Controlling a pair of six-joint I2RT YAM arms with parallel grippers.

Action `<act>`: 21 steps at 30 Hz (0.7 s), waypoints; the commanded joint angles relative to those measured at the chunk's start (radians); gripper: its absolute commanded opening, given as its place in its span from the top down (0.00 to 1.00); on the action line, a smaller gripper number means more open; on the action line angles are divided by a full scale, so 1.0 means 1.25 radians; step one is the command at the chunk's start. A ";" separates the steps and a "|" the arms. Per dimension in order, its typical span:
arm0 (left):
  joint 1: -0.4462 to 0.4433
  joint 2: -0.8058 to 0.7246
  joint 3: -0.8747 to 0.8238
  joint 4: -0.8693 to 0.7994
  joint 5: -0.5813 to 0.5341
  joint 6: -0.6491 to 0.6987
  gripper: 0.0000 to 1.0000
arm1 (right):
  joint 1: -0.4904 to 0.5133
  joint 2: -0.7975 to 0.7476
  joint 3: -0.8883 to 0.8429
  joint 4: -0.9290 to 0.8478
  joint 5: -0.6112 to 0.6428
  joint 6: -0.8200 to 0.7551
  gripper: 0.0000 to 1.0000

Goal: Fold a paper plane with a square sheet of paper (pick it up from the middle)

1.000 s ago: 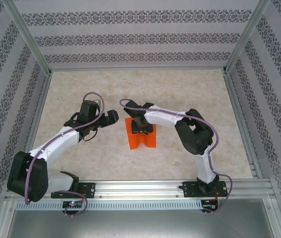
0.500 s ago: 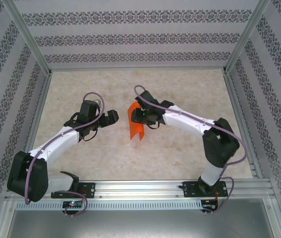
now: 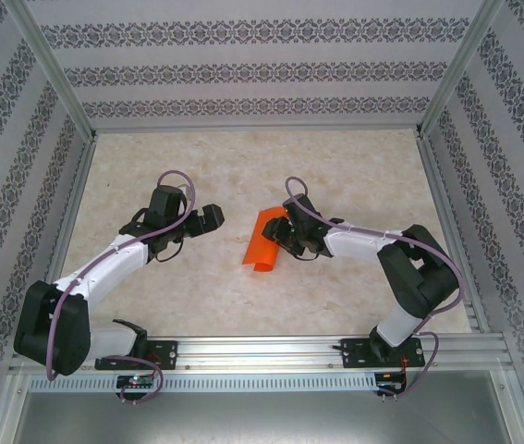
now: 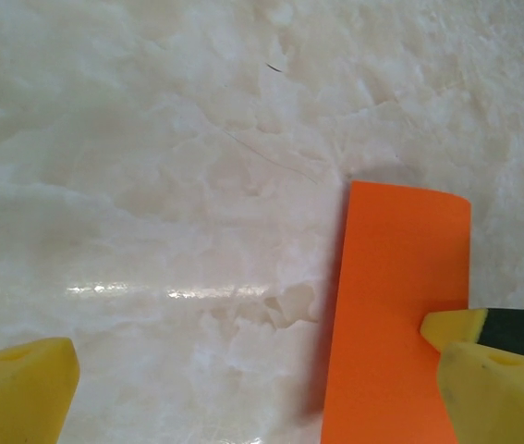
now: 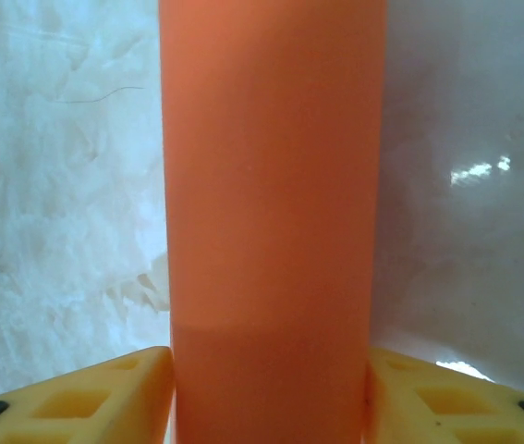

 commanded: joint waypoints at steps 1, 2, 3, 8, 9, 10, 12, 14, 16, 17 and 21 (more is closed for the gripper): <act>-0.018 0.012 0.032 0.011 0.033 0.002 0.00 | -0.009 -0.023 -0.014 0.027 0.024 0.010 0.40; -0.024 0.016 0.036 0.011 0.036 0.006 0.00 | -0.009 -0.031 -0.014 0.008 0.036 0.003 0.35; -0.030 0.023 0.042 0.012 0.042 0.011 0.00 | -0.010 -0.039 -0.013 -0.015 0.046 -0.008 0.33; -0.065 0.062 0.079 0.007 0.054 0.031 0.00 | -0.026 -0.077 -0.010 -0.104 0.081 -0.056 0.31; -0.070 0.070 0.086 0.006 0.056 0.032 0.00 | -0.028 -0.080 -0.011 -0.115 0.085 -0.059 0.31; -0.076 0.078 0.092 0.005 0.057 0.034 0.00 | -0.032 -0.082 -0.010 -0.133 0.089 -0.063 0.31; -0.084 0.093 0.105 0.003 0.062 0.037 0.00 | -0.038 -0.082 -0.006 -0.160 0.094 -0.080 0.31; -0.097 0.104 0.116 0.000 0.063 0.041 0.01 | -0.038 -0.079 0.001 -0.191 0.103 -0.093 0.31; -0.105 0.115 0.127 -0.001 0.068 0.044 0.05 | -0.039 -0.073 0.003 -0.205 0.109 -0.101 0.30; -0.110 0.122 0.133 -0.002 0.070 0.044 0.06 | -0.039 -0.067 0.007 -0.211 0.105 -0.107 0.30; -0.124 0.143 0.149 -0.004 0.073 0.045 0.09 | -0.035 -0.038 0.032 -0.246 0.107 -0.131 0.30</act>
